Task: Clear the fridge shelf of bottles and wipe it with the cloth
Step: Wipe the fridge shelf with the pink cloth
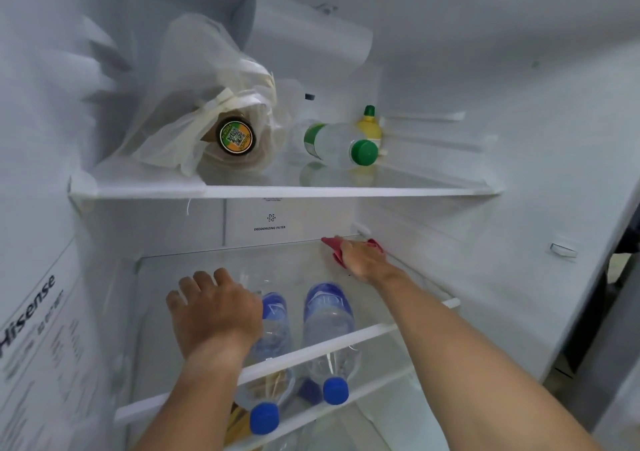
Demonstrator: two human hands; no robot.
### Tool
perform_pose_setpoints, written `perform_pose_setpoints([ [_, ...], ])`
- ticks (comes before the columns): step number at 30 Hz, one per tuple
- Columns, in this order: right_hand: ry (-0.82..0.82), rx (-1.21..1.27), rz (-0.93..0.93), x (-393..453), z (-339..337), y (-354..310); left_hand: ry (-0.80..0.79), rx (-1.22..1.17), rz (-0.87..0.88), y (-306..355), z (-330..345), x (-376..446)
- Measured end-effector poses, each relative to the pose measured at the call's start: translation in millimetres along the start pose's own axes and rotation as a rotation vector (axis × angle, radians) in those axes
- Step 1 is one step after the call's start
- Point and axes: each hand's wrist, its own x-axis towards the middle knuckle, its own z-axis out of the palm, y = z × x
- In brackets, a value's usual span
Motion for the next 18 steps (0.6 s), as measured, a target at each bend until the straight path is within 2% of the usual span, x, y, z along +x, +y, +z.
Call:
perform_pose_setpoints([
  [4,-0.086,-0.19,-0.09,0.1,11.6,-12.8,-0.006,0.011,0.007,0.3,-1.0,1.1],
  [11,-0.159,-0.231,0.059,-38.0,12.3,-27.0,-0.031,-0.006,-0.005,0.1,-3.8,1.0],
  [18,-0.168,-0.259,-0.099,-81.9,15.8,-26.5,-0.045,-0.016,-0.002,-0.2,-8.8,-3.2],
])
